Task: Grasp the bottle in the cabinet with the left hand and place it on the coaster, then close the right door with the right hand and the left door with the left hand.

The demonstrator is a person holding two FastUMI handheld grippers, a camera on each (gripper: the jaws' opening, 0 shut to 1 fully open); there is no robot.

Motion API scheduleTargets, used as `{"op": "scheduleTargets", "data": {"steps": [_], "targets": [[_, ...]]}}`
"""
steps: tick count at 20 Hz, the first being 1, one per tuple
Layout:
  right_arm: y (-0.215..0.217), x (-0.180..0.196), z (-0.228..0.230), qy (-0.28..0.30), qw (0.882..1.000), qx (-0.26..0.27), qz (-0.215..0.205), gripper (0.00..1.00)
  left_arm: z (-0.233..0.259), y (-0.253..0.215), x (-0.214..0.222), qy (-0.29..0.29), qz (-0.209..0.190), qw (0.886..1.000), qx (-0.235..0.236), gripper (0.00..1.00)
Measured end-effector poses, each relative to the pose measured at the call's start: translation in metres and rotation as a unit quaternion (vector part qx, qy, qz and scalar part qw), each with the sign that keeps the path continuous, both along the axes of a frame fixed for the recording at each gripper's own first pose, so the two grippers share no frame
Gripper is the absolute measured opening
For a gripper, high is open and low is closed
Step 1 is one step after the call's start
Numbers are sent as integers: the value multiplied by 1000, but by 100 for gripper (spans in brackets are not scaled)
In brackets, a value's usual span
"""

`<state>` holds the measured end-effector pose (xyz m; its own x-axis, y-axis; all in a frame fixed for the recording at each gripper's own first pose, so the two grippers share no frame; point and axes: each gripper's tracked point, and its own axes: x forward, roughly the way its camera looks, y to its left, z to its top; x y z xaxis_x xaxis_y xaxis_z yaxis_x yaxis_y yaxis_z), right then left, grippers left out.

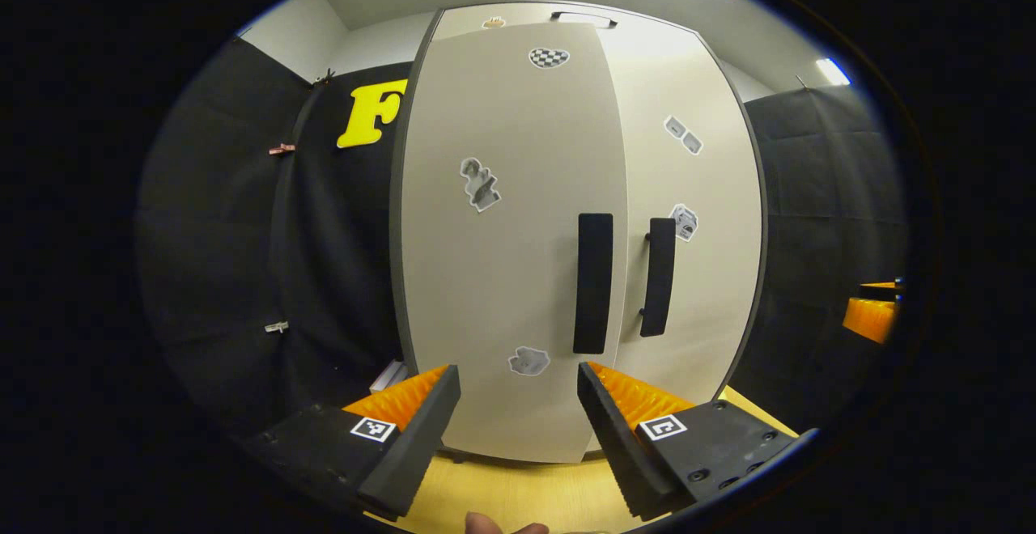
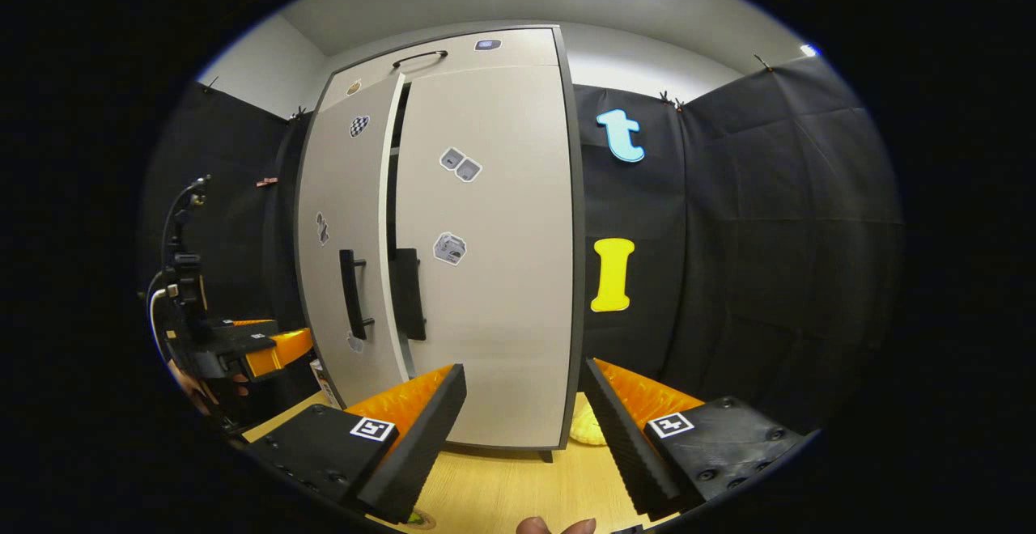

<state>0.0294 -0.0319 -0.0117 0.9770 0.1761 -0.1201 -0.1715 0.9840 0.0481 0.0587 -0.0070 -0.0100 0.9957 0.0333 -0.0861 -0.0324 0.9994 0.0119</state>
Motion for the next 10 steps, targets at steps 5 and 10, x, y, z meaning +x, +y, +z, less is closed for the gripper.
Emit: {"op": "scheduleTargets", "data": {"steps": [5, 10], "targets": [[18, -5, 8, -9, 1000, -6, 7, 97, 19, 11, -33, -13, 1, 1000, -4, 93], [33, -12, 17, -16, 1000, -6, 6, 97, 29, 20, -56, -22, 9, 1000, 2, 93]]}}
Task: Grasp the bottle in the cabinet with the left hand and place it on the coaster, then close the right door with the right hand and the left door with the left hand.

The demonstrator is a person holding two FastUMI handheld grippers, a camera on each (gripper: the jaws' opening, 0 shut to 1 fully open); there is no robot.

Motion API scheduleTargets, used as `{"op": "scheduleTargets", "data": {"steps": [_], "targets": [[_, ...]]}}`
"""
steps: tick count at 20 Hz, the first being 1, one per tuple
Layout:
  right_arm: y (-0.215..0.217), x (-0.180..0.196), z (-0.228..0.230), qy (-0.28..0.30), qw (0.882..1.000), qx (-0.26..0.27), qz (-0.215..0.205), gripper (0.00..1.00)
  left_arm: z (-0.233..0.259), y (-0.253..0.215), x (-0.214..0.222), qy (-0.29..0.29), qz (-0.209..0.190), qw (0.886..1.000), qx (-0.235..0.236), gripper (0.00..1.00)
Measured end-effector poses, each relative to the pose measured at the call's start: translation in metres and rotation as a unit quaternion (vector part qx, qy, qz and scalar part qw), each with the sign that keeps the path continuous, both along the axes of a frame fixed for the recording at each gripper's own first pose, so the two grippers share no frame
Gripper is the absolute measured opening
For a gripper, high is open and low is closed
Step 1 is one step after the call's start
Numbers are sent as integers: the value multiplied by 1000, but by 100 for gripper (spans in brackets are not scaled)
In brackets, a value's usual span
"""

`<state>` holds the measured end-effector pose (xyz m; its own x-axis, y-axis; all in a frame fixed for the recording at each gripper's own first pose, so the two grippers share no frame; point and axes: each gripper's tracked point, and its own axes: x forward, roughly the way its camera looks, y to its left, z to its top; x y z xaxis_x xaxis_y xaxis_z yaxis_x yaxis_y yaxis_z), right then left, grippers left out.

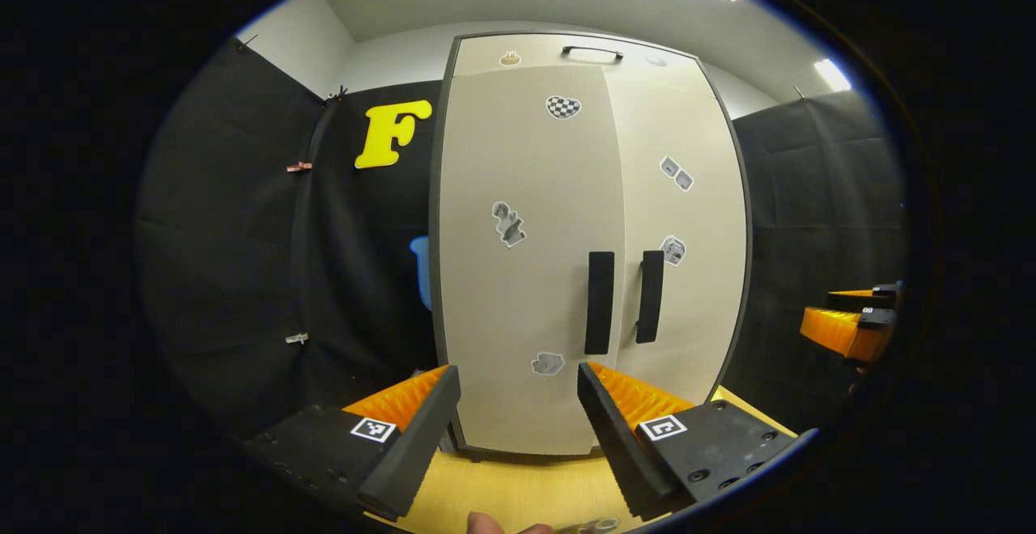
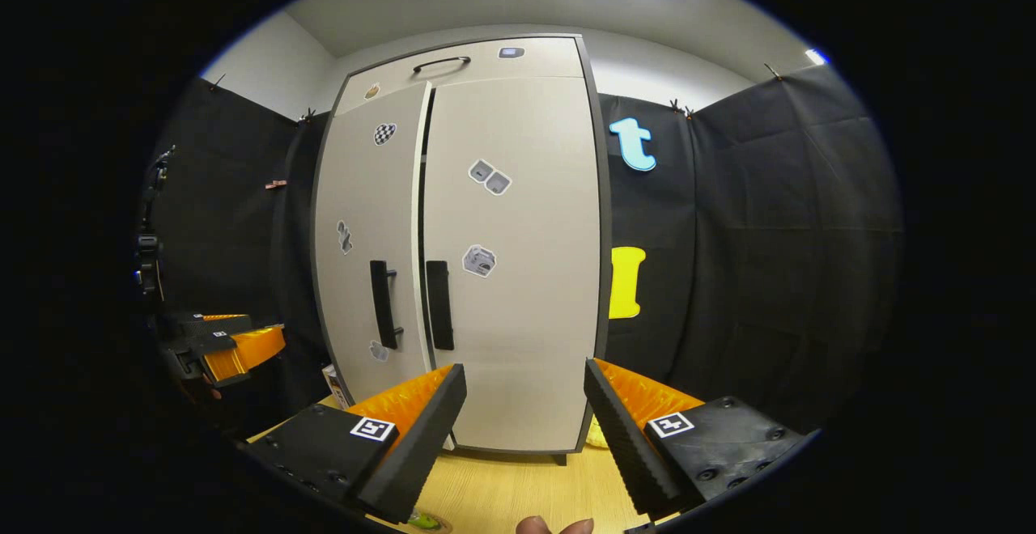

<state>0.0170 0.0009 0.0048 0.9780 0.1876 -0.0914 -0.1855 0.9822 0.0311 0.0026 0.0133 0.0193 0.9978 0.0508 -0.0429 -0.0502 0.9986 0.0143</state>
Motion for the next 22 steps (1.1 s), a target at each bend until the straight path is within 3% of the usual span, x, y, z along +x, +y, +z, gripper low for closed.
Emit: {"op": "scheduleTargets", "data": {"steps": [10, 22], "targets": [[21, -18, 10, -22, 1000, -11, -2, 97, -5, 17, -38, 2, 1, 1000, -8, 93], [25, -20, 6, -18, 1000, -9, -6, 97, -10, 20, -36, 7, -3, 1000, -10, 93]]}}
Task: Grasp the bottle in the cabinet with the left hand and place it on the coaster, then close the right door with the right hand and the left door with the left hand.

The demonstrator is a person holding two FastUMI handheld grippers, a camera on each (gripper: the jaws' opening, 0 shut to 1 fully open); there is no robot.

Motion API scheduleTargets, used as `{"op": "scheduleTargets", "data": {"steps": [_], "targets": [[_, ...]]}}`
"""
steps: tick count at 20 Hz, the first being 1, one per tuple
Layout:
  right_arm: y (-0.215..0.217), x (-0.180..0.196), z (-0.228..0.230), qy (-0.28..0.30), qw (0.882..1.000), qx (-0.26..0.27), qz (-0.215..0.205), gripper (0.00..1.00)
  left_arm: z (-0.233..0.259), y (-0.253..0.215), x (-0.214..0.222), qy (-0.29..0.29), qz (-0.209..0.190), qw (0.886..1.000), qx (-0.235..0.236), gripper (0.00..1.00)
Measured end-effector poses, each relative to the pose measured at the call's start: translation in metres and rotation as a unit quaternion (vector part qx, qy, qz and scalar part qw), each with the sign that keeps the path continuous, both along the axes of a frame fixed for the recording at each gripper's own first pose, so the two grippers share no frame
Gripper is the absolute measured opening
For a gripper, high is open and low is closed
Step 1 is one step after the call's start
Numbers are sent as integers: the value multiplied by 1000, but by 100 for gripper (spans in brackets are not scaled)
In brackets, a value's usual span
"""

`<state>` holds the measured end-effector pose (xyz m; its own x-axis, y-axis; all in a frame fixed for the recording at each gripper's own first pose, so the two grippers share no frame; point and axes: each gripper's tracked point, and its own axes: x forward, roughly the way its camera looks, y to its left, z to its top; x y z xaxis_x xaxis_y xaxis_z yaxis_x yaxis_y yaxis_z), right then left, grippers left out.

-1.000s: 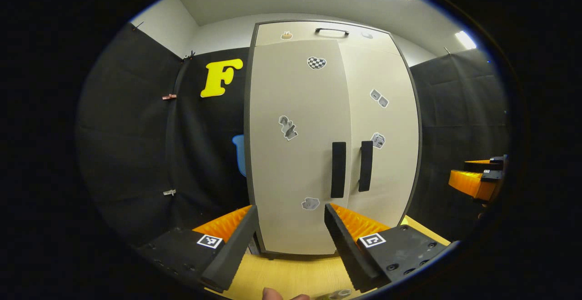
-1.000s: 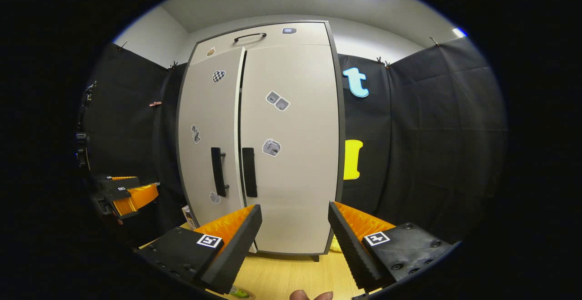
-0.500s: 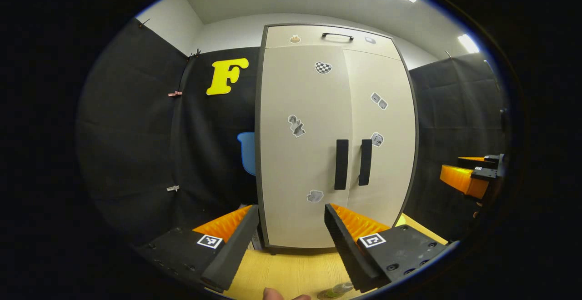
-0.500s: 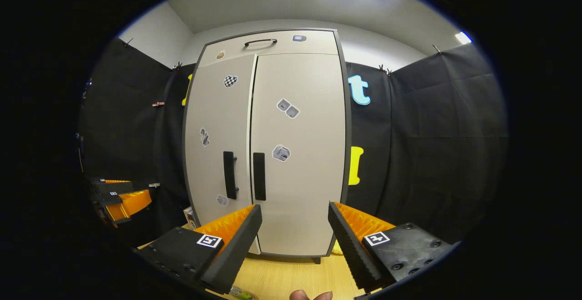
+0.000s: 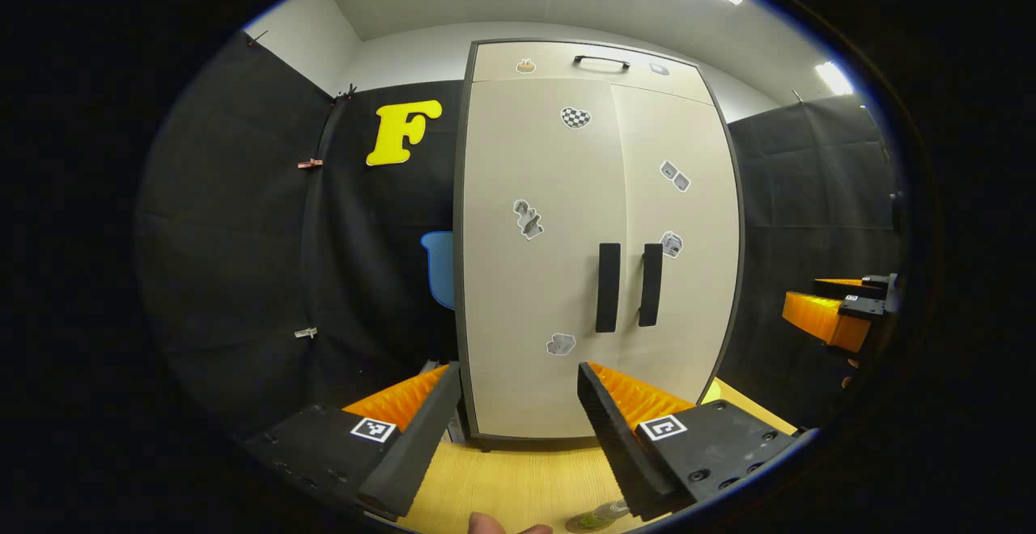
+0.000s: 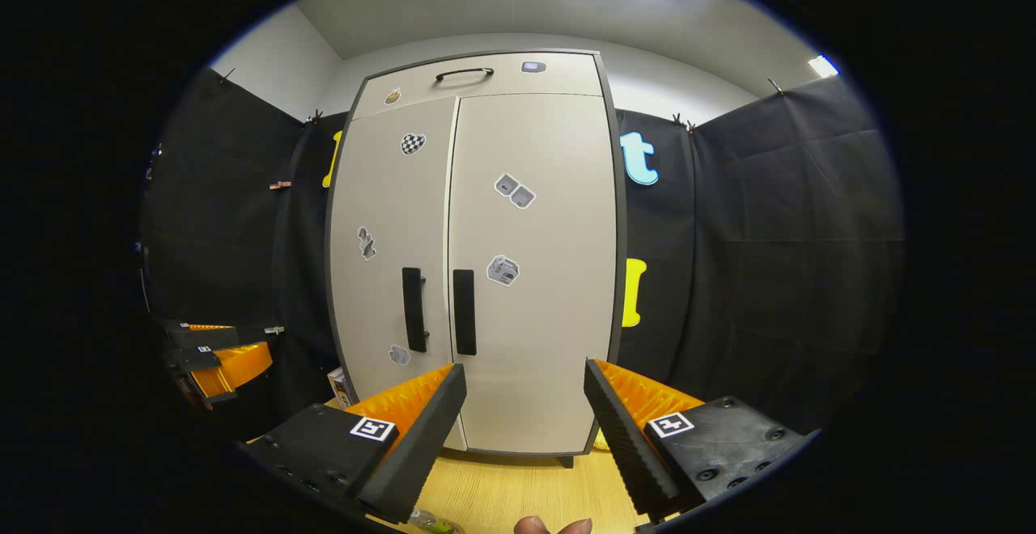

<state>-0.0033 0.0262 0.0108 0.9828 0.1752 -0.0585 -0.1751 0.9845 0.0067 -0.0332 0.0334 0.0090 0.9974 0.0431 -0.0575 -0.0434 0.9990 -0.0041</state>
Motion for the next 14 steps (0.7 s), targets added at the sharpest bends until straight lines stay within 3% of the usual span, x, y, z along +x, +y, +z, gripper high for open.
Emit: {"op": "scheduleTargets", "data": {"steps": [14], "targets": [[-9, 2, 0, 0, 1000, 0, -5, 97, 1, -7, 4, 0, -1, 1000, 4, 93]]}}
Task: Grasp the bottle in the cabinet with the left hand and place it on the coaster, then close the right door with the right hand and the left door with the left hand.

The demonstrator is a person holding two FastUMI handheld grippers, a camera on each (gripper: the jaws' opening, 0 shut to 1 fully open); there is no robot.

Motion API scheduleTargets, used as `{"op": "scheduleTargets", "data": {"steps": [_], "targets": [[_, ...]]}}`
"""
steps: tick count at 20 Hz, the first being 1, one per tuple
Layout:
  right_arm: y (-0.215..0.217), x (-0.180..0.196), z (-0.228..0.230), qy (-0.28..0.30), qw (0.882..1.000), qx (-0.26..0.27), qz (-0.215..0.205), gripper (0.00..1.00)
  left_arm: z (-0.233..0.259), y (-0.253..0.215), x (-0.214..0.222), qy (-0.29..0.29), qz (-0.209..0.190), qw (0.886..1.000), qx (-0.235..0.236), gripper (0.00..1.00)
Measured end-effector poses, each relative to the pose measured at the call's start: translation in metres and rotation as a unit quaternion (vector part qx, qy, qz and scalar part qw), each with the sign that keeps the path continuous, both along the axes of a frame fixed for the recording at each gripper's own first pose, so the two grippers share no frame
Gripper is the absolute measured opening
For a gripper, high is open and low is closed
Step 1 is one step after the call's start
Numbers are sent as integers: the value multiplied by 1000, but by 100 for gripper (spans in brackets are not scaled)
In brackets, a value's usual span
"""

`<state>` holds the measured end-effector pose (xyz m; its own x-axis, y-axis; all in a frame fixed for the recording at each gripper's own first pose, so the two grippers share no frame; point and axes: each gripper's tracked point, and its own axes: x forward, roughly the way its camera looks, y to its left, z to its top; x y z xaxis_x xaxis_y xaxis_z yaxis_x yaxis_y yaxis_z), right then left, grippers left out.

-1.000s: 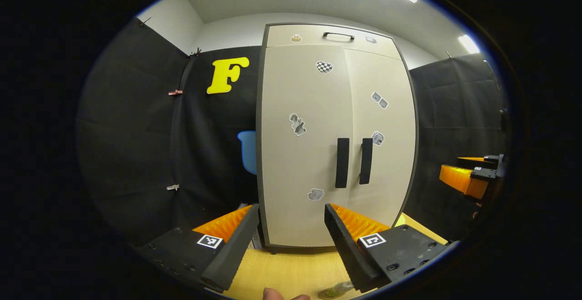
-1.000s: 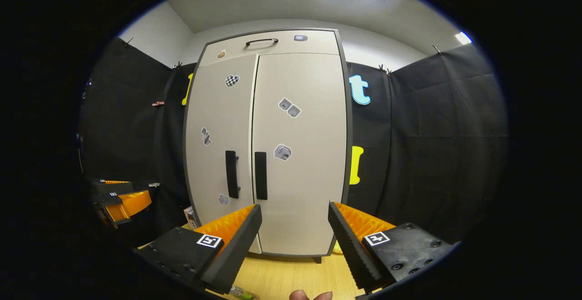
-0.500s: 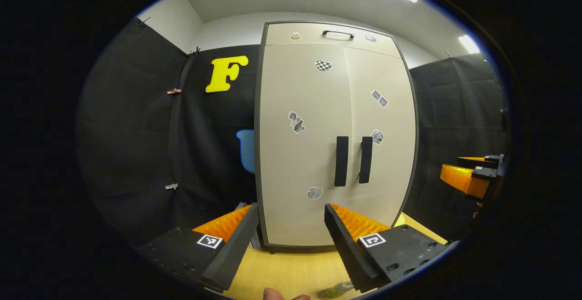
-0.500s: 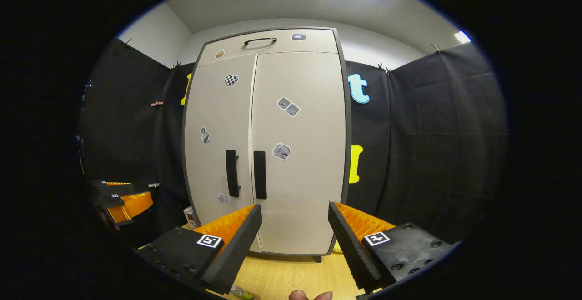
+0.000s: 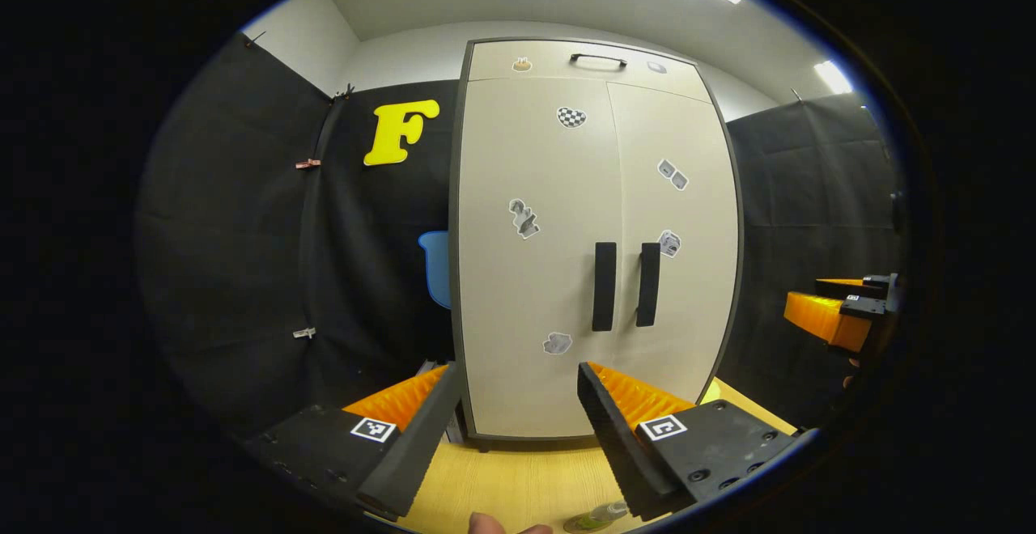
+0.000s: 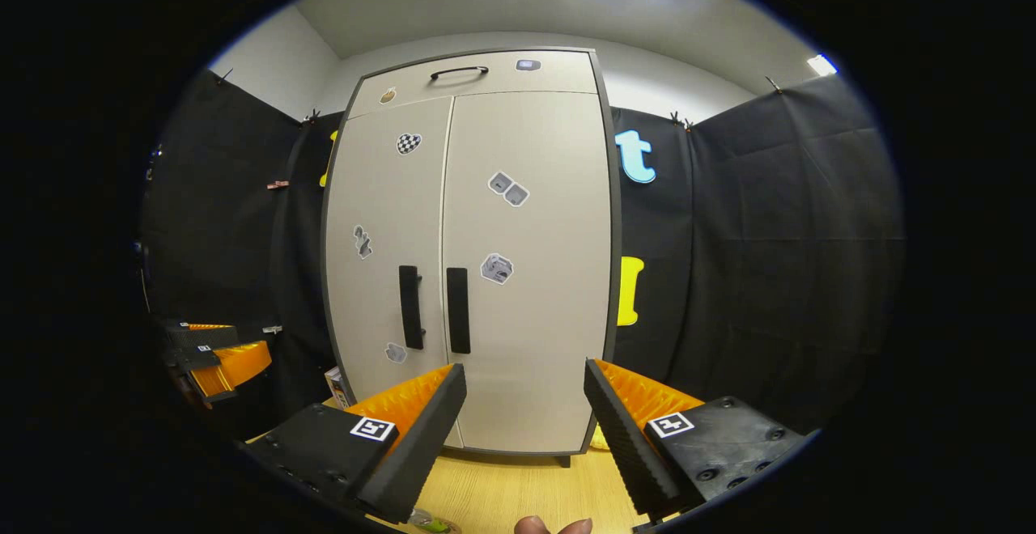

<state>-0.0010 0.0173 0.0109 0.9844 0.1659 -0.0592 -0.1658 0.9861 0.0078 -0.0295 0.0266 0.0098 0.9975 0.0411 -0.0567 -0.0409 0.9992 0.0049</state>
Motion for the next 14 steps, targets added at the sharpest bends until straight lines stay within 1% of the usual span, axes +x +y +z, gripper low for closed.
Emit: {"op": "scheduleTargets", "data": {"steps": [14], "targets": [[1, -3, 2, -1, 1000, 2, 2, 97, 1, 0, -2, 1, 1, 1000, 2, 94]]}}
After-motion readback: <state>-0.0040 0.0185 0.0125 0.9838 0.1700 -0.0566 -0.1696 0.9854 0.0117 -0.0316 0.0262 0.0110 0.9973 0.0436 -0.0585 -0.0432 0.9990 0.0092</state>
